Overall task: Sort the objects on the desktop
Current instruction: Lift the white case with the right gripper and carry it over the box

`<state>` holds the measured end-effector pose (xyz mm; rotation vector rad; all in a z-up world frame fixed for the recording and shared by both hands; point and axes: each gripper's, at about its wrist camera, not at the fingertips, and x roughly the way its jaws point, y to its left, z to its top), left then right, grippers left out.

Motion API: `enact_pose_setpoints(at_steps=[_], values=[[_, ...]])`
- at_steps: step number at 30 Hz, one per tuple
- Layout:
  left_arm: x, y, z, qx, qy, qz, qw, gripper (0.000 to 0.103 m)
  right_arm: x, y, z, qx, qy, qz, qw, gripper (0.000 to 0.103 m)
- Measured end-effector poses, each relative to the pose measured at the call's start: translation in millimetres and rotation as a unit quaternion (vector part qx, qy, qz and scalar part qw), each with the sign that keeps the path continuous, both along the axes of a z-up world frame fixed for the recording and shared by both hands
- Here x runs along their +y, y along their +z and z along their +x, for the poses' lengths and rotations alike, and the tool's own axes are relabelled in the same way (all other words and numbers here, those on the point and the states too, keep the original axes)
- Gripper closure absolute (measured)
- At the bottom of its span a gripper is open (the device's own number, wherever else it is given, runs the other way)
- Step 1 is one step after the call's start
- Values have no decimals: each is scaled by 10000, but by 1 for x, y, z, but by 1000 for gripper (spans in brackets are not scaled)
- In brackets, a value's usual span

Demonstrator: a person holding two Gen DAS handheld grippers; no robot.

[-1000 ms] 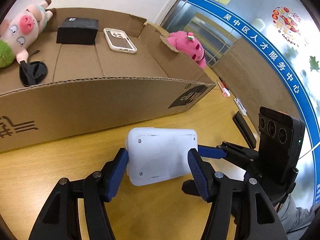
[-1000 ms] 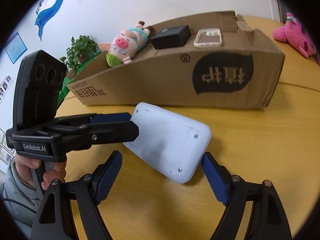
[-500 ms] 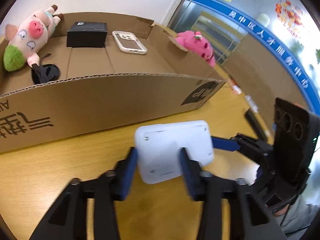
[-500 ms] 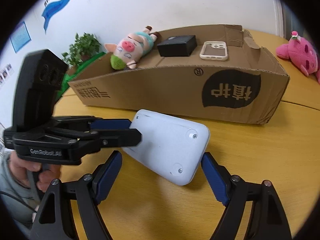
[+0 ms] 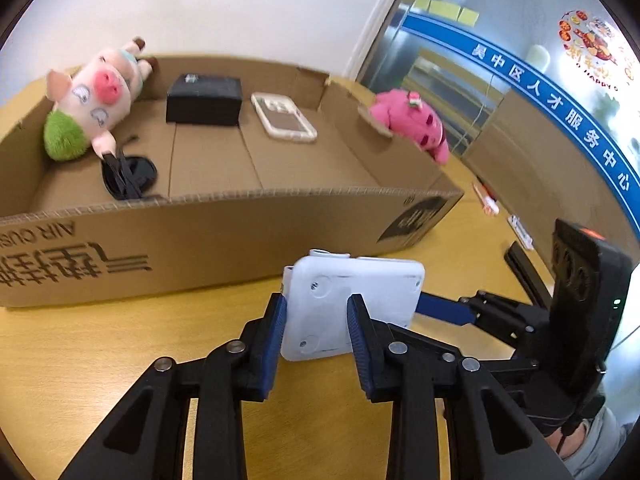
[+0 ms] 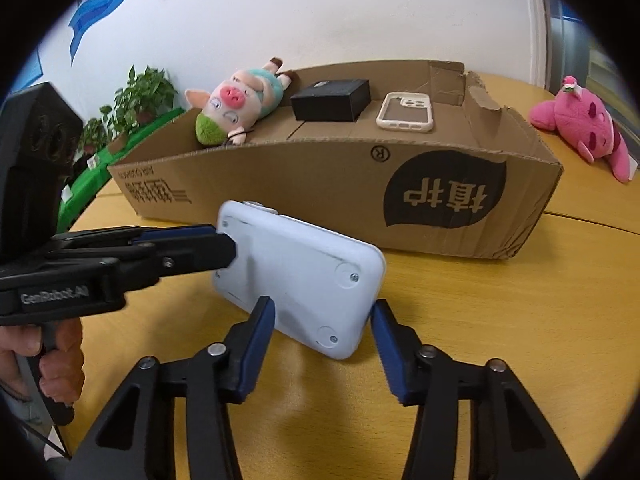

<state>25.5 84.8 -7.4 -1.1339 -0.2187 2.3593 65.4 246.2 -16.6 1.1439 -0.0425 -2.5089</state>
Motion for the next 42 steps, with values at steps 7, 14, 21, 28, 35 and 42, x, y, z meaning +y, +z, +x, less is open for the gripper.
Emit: enact_pose_setpoints(at_steps=[7,14,21,28,35,42], values=[[-2,28,15,380,191,-33,9991,71,1,26,7,472,-85,-171,9987,57],[1,64,14,790,214,26,9966,71,6,67,8,936,-202,-237,9951,57],[3,86,-14,929,241,37,9954,71,6,94,-21,1185,-272,-213,9924,57],[6,86,-56,830,286,-59,9961,71,4,90,-61,924,-379,-286,9946,57],[18,65,-100,389,284,-165,9987,71,10,76,-103,572,-577,-314,9962,57],[29,33,-141,-495,207,-149,9984,71,18,54,-145,-133,-762,-198,9968,57]])
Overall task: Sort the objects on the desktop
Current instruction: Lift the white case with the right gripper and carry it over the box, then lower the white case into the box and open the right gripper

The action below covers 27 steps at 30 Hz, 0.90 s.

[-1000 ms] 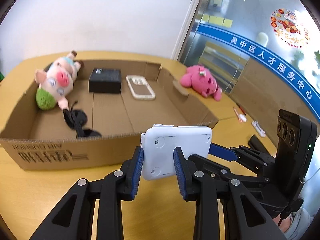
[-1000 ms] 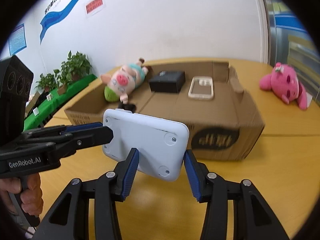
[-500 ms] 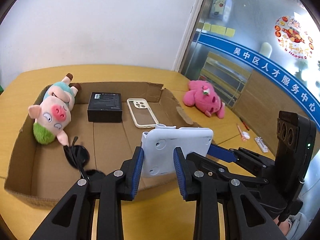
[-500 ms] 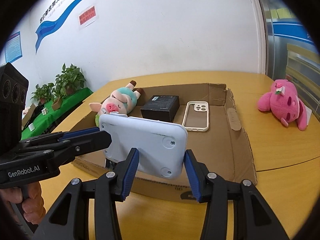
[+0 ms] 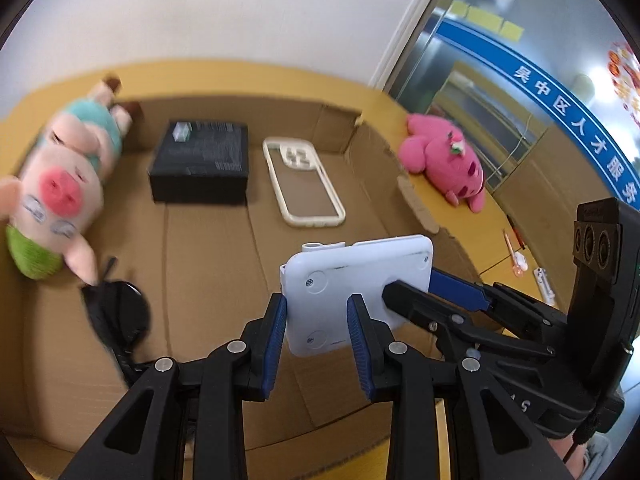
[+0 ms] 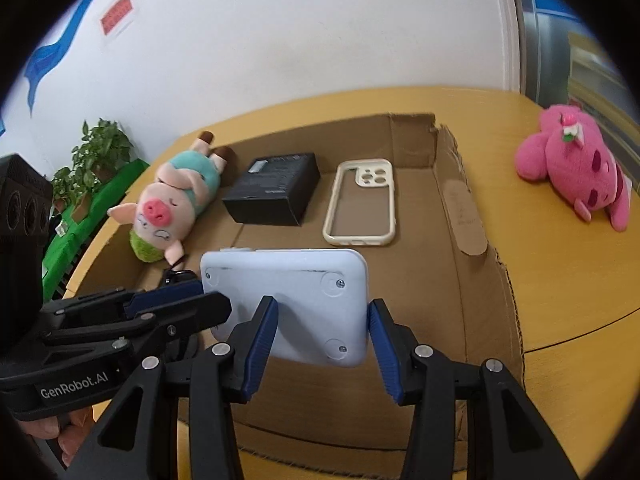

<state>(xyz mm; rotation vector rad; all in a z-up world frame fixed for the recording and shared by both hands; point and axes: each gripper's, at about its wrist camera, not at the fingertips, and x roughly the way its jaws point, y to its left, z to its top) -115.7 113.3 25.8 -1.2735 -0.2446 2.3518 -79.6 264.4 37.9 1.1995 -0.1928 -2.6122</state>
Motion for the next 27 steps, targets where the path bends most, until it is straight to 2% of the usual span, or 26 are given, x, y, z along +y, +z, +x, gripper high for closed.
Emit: enact_pose_setpoints(at_steps=[7,12,17,21,23,25,27], values=[[16,-25,-12,-485,6,-297,9984,74,5,-24,-23,-662,-28,107,9977,57],[17,-42,-18,-785,127,-442,9959,77,6,-46,-35,-1217,-60,-26,9925,57],[15,-45,-21,-817,195,-420,9956,77,6,-49,-39,-1261,-103,-48,9920,57],[15,-44,-21,-777,208,-424,9959,76,5,-46,-39,-1193,-66,15,9928,56],[11,-37,-18,-636,289,-360,9969,70,9,-38,-34,-998,-54,-109,9949,56],[1,-24,-11,-284,483,-427,9975,54,14,-23,-26,-652,-107,-219,9976,50],[-12,-7,0,107,683,-396,9968,46,15,3,-9,-15,-98,-120,9999,32]])
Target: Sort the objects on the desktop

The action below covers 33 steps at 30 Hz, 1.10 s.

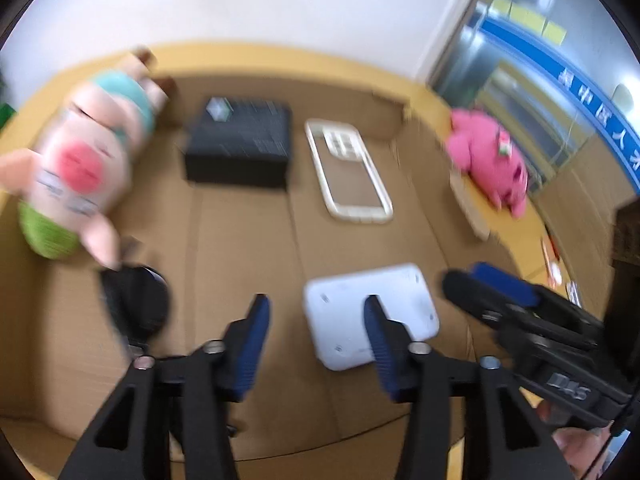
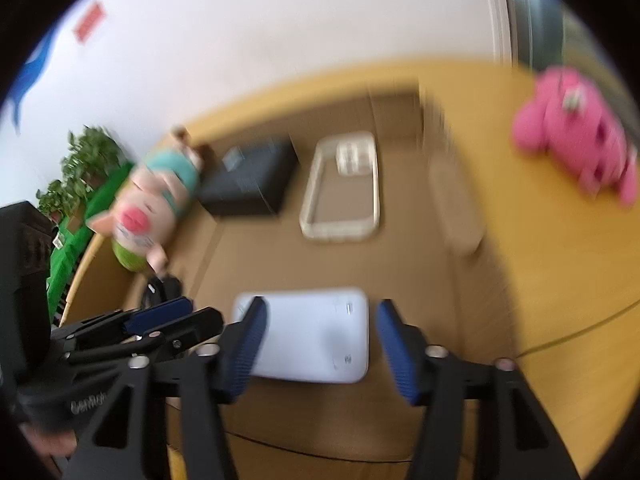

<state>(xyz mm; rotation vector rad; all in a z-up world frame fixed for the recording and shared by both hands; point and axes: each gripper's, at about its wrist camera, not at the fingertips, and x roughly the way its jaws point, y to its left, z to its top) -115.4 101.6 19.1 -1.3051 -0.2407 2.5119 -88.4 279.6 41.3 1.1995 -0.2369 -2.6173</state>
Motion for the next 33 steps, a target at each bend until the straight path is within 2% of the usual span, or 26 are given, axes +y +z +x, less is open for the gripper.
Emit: enact_pose_setpoints(at_steps=[2,4,6,8,10,13,15,17,18,23,25,27,33], values=[[-15,19,16,536,201,-82,9983,37,-4,19,19,552,30,169,9983,23],[-29,33,36,1099,569,-430,9914,24,-13,31,42,1046,88,240,9942,23],[-42,38,55,1525,774,-635,9832,23,-24,30,63,1371,118,297,9900,23],[-53,33,69,1739,843,-816,9778,22,-33,23,79,1610,19,424,9860,23],[-63,21,77,1768,865,-983,9755,22,-41,11,87,1702,-68,492,9842,22],[-74,-2,83,1651,930,-1188,9747,22,-43,-4,82,1472,-163,466,9879,22],[-82,-15,88,1676,1022,-1200,9732,22,-43,-10,82,1496,-173,417,9877,22],[-81,-18,98,2112,989,-1331,9633,22,-44,-16,80,1495,-141,376,9879,22],[-82,-19,100,2209,1028,-1290,9612,22,-47,-18,81,1547,-159,484,9867,22],[-82,-22,102,2385,1116,-1263,9564,19,-59,-23,83,1660,-184,883,9820,21],[-81,-23,105,2514,1149,-1255,9528,15,-59,-26,85,1739,-260,861,9807,19],[-82,-23,105,2493,1165,-1258,9531,9,-60,-28,88,1860,-319,894,9780,17],[-83,-23,104,2463,1172,-1274,9536,6,-62,-28,88,1954,-380,903,9758,13]])
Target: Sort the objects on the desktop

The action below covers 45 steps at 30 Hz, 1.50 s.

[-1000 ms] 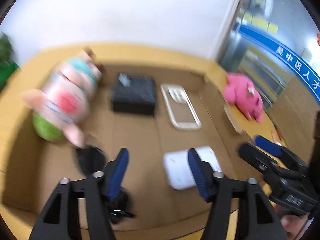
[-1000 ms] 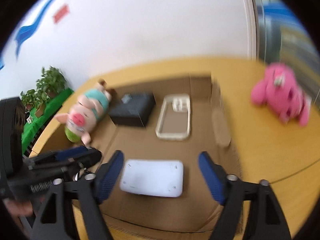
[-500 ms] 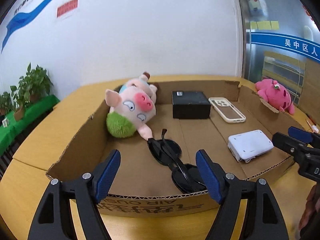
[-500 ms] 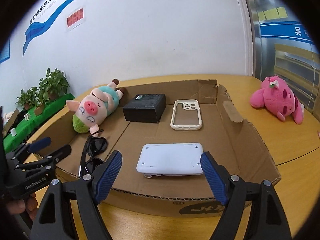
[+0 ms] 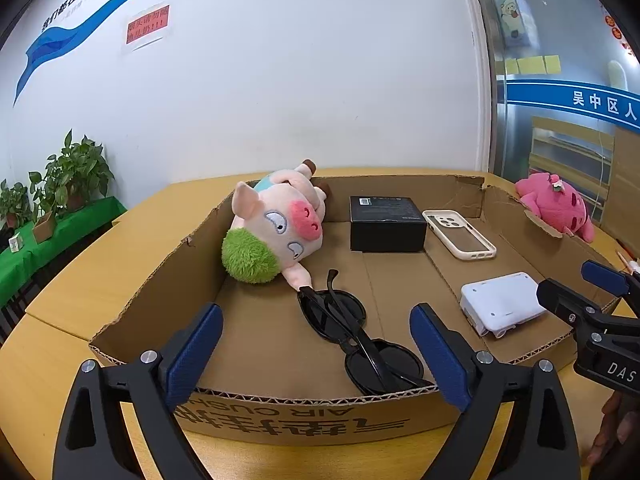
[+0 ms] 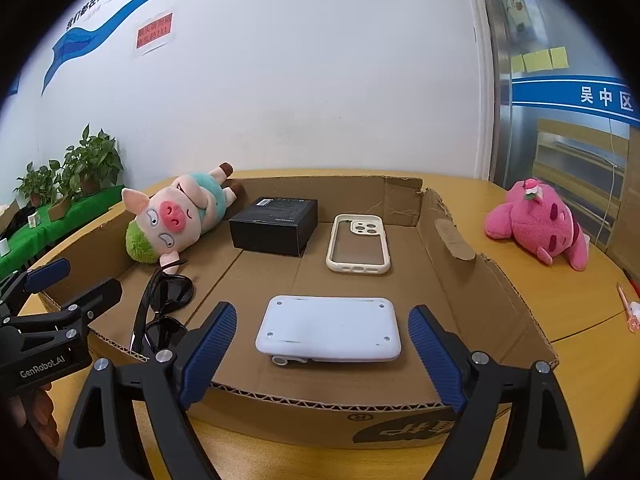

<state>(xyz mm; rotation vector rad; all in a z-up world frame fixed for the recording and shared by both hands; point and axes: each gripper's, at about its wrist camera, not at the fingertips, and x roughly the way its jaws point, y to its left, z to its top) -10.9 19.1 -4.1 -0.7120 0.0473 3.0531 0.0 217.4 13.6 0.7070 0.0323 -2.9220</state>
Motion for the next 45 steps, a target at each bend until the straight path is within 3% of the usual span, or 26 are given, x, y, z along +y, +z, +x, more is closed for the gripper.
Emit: enact_pose_setpoints(at_steps=[4,45], values=[[0,0,-1,-19,-13,-10,10000,4,0,-1,-4,-83,-20,-27,10000,1],[2,-2,-3,-31,-21,-7,10000,1,-1,-2,-2,-85,-28,-35,10000,1]])
